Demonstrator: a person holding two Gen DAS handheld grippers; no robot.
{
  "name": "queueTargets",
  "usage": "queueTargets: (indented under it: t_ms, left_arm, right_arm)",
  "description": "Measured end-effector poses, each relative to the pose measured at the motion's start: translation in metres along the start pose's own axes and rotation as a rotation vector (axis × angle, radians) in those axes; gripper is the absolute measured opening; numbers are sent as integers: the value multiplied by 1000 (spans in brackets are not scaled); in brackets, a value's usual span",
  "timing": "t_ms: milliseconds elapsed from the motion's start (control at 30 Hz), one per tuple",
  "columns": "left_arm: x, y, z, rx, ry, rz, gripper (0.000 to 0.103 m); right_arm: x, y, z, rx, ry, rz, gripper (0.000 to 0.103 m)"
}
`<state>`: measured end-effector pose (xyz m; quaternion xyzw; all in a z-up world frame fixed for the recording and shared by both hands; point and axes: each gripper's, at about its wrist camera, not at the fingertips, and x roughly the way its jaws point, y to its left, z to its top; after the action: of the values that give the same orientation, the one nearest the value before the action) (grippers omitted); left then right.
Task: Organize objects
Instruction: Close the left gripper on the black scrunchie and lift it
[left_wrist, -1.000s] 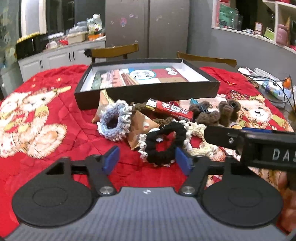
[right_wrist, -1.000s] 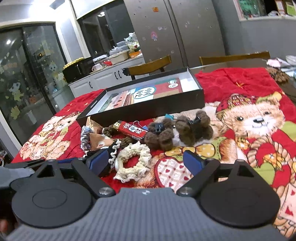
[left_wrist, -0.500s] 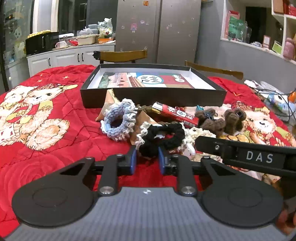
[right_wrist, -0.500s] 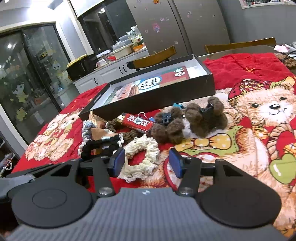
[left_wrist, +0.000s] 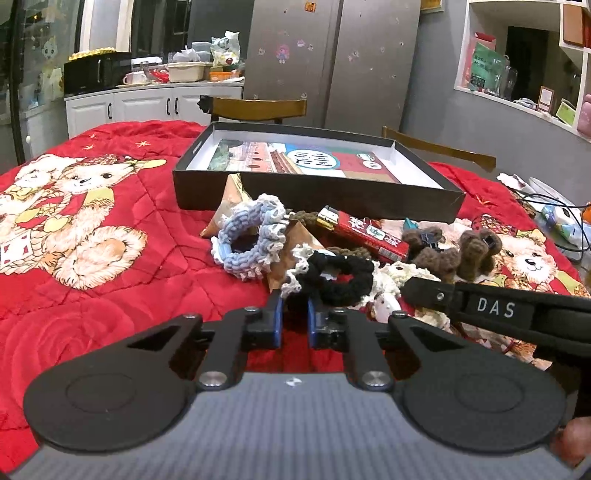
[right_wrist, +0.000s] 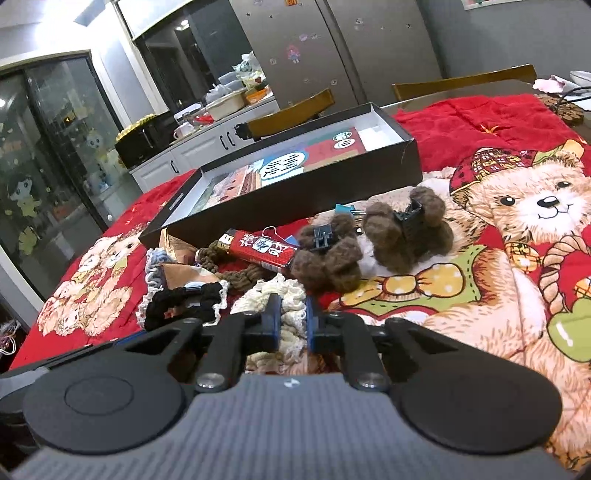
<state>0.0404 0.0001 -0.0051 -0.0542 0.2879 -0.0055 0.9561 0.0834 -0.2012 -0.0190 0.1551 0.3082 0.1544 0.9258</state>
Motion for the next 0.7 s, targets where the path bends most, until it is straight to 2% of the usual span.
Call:
queueTargets:
  t_ms: [300, 700]
  left_arm:
    - [-8, 1, -1, -7, -38, 34, 14]
    - [-33, -7, -7, 21, -150, 80, 14]
  right_arm:
    - [-5, -3, 0, 9, -28, 39, 15]
    - [-12, -2, 0, 5, -75, 87, 15]
